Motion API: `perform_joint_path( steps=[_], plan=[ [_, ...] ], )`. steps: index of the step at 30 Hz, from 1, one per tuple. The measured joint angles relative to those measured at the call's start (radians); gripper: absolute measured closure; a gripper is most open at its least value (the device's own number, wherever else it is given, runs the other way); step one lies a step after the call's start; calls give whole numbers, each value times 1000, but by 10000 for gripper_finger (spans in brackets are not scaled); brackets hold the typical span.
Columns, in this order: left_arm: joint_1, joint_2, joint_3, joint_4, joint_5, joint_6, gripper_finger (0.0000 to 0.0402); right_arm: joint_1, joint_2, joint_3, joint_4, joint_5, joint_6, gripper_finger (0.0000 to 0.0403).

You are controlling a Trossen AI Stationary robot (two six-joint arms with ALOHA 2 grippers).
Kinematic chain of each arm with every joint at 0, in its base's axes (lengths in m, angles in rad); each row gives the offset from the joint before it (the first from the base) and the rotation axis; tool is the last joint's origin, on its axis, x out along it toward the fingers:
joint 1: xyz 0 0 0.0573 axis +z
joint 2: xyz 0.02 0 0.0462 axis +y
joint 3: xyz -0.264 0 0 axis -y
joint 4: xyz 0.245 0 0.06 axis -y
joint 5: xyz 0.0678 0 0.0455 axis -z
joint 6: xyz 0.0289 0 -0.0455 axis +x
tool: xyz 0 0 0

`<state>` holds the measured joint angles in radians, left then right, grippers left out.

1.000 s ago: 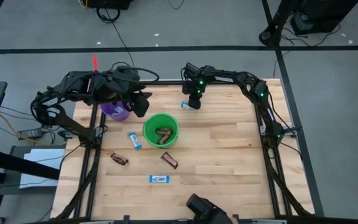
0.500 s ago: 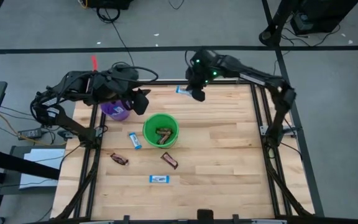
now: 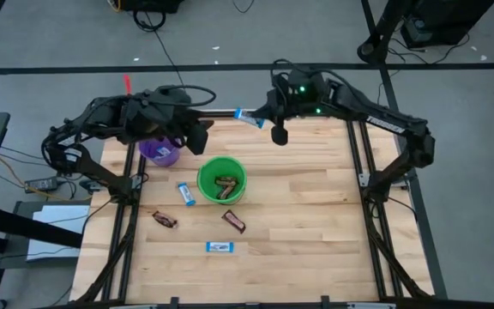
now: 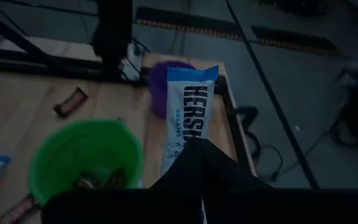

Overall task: Sort candy by brand, put in halloween buckets
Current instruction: Put the white chocolate bar into the violet bucket

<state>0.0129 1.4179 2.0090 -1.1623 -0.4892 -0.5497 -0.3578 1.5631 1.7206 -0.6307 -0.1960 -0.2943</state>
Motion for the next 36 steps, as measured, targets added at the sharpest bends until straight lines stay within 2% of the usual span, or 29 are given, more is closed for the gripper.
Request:
perform_joint_path(
  steps=[6, 10, 15, 20, 24, 30, 36],
  plan=[
    [14, 48, 0, 47, 46, -17, 209, 75, -6, 0, 32, 51, -22, 401],
    [44, 101, 0, 57, 124, -59, 209, 92, -13, 0, 28, 78, -44, 401],
    [64, 135, -2, 83, 139, -60, 209, 96, -55, 0, -22, 148, -67, 401],
    [109, 133, -2, 191, 154, -27, 209, 95, -103, 0, -76, 159, -68, 401],
    [152, 151, 1, 289, 258, -27, 209, 97, -120, 0, -98, 174, -68, 401],
    [166, 223, -3, 333, 374, -23, 209, 97, -131, 0, -113, 179, -70, 401],
    [176, 244, -1, 369, 399, -3, 209, 101, -132, 0, -121, 179, -71, 401]
  ],
)
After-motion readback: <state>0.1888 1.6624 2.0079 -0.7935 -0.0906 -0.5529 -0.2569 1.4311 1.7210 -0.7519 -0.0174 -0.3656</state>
